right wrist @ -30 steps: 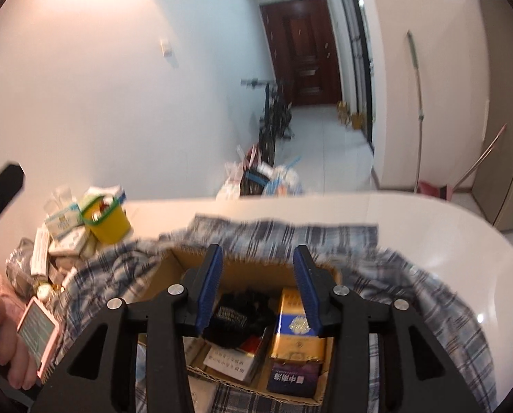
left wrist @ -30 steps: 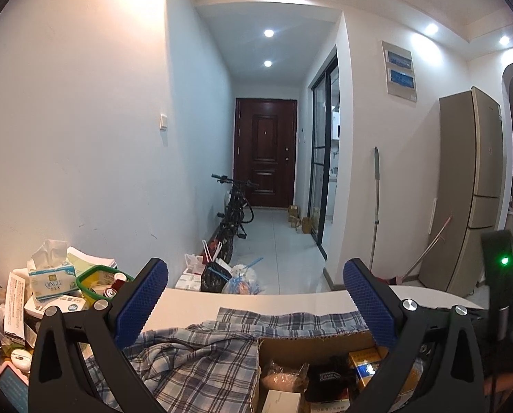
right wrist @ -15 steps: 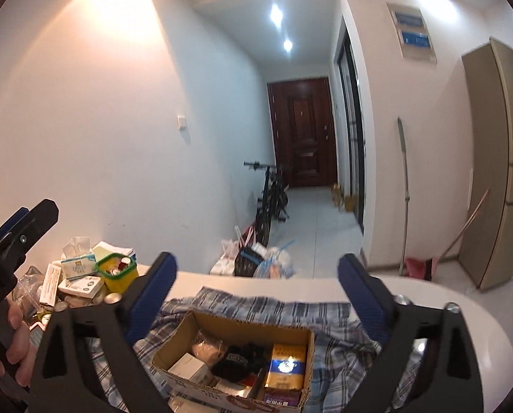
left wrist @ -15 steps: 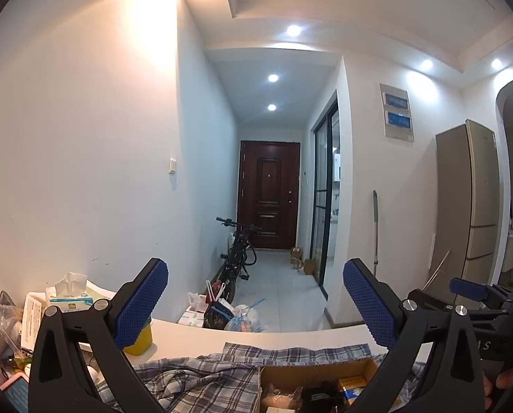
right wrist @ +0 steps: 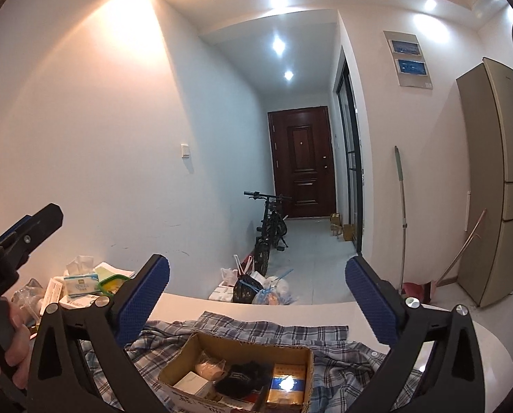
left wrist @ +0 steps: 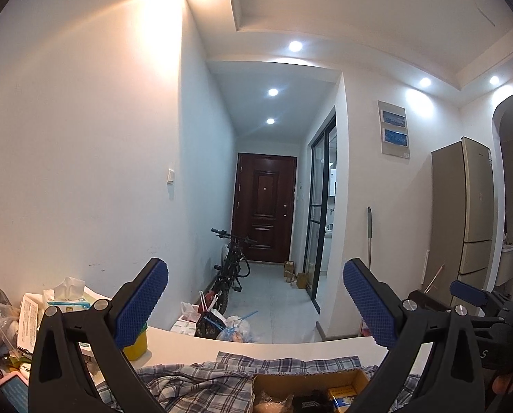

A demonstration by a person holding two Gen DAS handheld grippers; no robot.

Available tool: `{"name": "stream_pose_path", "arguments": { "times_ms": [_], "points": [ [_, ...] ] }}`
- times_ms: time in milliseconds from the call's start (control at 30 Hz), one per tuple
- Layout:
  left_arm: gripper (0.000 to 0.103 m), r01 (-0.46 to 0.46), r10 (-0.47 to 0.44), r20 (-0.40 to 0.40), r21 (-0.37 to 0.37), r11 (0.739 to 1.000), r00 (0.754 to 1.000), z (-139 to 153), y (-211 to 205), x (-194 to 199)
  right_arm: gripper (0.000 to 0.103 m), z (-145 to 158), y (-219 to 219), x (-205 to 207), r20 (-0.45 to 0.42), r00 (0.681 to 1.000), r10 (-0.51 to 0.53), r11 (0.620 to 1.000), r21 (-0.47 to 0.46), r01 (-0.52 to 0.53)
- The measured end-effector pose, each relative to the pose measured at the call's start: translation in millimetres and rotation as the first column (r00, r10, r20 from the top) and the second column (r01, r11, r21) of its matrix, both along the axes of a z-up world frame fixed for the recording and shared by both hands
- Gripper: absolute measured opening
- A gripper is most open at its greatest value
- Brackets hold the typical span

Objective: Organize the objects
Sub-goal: 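Raise both open grippers out of the box and pull back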

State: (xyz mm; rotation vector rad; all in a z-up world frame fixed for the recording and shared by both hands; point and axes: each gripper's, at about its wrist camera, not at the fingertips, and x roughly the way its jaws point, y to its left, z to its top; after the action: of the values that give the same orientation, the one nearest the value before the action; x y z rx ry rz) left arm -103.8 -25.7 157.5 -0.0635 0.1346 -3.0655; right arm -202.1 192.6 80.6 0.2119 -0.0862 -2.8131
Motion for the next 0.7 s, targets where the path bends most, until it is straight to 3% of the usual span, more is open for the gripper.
{"name": "stream_pose_path", "arguments": {
  "times_ms": [433, 700],
  "points": [
    [0.103, -0.028, 0.029, 0.038, -0.031, 0.999, 0.999, -1, 6, -6, 0.102, -5, -6, 6, -0.030, 0.999, -0.028, 0.998, 0.052, 0.029],
    [0.103, -0.031, 0.031, 0.034, -0.010, 0.999, 0.999, 3, 2, -5, 0.102, -4, -4, 9, -0.032, 0.999, -0.028, 0.999, 0.040, 0.030]
  ]
}}
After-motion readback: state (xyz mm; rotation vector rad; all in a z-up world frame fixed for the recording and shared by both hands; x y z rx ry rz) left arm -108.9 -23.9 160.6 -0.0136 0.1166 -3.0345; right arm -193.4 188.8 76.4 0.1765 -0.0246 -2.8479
